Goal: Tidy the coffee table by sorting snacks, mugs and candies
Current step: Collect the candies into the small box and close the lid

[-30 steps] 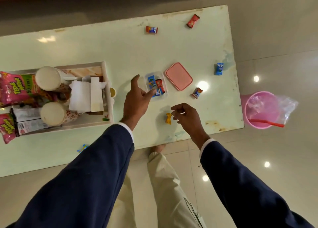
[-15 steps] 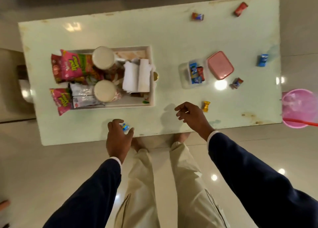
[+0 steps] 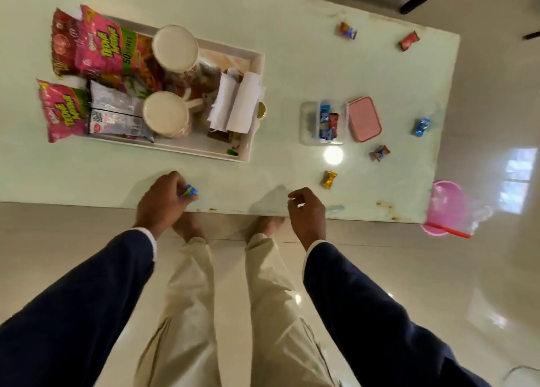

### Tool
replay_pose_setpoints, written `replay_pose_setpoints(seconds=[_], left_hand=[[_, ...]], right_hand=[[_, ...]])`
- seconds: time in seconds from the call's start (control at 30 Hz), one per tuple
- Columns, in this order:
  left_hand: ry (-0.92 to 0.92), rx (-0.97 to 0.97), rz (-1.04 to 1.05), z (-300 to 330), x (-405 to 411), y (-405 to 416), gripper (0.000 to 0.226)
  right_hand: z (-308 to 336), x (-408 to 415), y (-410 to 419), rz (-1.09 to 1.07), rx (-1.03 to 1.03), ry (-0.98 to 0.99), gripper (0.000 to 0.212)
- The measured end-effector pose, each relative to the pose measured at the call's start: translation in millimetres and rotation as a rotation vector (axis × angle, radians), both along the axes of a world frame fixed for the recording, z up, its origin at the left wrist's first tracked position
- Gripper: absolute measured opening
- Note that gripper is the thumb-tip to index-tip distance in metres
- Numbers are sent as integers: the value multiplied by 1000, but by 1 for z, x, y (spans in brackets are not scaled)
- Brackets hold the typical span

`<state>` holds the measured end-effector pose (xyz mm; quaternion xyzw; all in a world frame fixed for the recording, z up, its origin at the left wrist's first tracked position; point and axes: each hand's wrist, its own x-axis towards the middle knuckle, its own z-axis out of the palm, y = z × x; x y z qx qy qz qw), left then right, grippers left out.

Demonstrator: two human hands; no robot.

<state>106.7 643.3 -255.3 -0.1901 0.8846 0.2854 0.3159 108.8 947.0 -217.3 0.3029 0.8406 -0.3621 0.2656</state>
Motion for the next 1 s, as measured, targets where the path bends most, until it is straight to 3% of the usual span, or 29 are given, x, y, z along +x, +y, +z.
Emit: replay_pose_setpoints(seconds=[0.13,0.27,0.4,0.53,0.67,0.77,1.0], left_hand=[[-32,-10,-101,8,10,26,20],[76,58,-218,22,5,67,9],[185,270,-305,34,-28,125,13],[260,417,-249,41,-79,189,12],[314,394,-135,39,-132,242,19],[298,355,-57,33,-161,266,23],[346,222,-99,28,-166,269,32]], right_hand=[[1,-19,41,-141,254,106,29],[-15,-40,73,-144,202,27,47],[-30,-51,80,-12,182,37,27],[-36,-57,91,40,81,38,20],[-21,-62,107,-153,-188,130,17],[-2,-76,119,-295,-258,285,21],[12,-129,125,-236,-268,342,25]])
